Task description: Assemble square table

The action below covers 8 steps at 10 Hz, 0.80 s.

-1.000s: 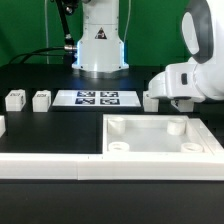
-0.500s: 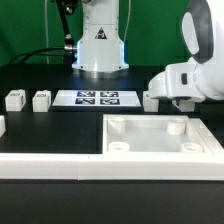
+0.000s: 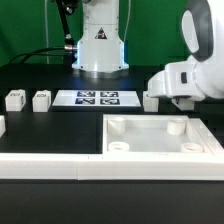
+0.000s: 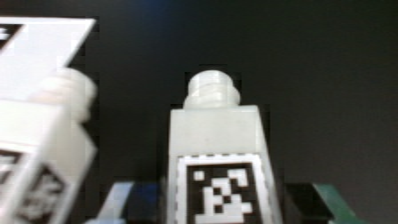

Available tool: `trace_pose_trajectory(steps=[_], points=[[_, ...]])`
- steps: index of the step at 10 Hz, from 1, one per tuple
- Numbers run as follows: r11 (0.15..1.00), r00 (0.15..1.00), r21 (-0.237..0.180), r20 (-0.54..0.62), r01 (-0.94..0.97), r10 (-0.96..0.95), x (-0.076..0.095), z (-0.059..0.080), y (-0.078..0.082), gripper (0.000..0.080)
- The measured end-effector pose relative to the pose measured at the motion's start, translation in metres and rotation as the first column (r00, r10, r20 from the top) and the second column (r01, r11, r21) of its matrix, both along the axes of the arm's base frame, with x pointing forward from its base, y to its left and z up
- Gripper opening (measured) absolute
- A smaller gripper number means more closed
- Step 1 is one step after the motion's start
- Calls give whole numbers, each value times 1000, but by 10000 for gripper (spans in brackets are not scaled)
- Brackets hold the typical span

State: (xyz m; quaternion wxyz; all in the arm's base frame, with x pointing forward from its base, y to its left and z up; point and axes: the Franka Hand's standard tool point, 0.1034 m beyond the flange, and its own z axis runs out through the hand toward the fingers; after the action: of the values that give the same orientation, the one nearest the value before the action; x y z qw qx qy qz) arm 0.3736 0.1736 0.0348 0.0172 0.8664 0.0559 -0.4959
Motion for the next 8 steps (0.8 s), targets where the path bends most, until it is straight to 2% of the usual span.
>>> trace_pose_trajectory(steps=[1, 2, 3, 5, 6, 7, 8], points=[[1000, 1000, 22, 5, 0, 0, 16, 30, -14, 290], [999, 1000, 40, -9, -1, 2, 24, 58, -33, 290], [1000, 1000, 24, 15, -13, 12, 30, 73, -43, 290], [999, 999, 33, 51, -11, 9, 30, 68, -39, 290], [999, 989, 50, 147, -6, -1, 40, 62, -38, 290], [996, 972, 87, 237, -22, 1, 49, 53, -40, 290], [991, 956, 124, 293, -52, 14, 74, 70, -48, 290]])
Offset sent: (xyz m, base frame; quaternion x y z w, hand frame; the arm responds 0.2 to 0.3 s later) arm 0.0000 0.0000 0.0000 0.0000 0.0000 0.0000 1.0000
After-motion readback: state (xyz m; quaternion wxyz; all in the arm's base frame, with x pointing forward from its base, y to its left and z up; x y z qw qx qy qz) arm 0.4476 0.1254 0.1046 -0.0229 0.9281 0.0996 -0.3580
